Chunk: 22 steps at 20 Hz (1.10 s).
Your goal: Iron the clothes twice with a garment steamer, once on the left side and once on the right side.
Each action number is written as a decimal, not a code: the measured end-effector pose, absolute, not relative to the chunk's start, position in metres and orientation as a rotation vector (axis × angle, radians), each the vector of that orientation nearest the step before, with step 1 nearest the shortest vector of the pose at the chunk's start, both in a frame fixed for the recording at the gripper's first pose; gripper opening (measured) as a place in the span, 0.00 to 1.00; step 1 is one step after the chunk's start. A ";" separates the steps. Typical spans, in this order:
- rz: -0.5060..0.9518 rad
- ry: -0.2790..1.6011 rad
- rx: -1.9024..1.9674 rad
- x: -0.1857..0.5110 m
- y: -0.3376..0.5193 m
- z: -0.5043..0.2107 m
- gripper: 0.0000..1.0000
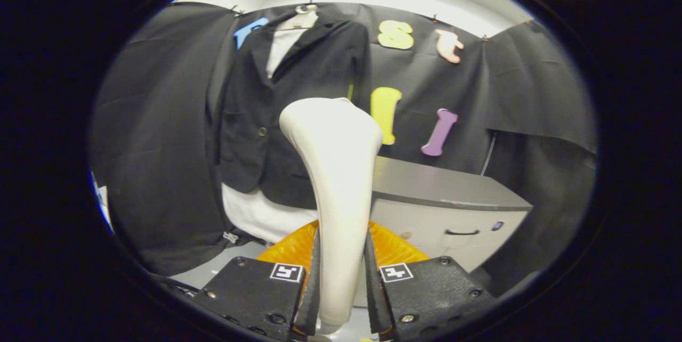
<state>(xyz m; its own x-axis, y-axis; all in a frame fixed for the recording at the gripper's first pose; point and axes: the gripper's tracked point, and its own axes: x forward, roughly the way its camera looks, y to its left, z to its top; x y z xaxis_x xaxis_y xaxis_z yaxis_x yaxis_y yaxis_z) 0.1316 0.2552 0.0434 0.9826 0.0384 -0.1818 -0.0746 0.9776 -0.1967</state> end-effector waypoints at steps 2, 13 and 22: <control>0.011 0.165 -0.183 0.125 0.216 0.058 0.39; -0.074 0.126 -0.059 0.091 0.054 0.091 0.39; -0.101 0.164 -0.065 0.063 -0.014 0.075 0.39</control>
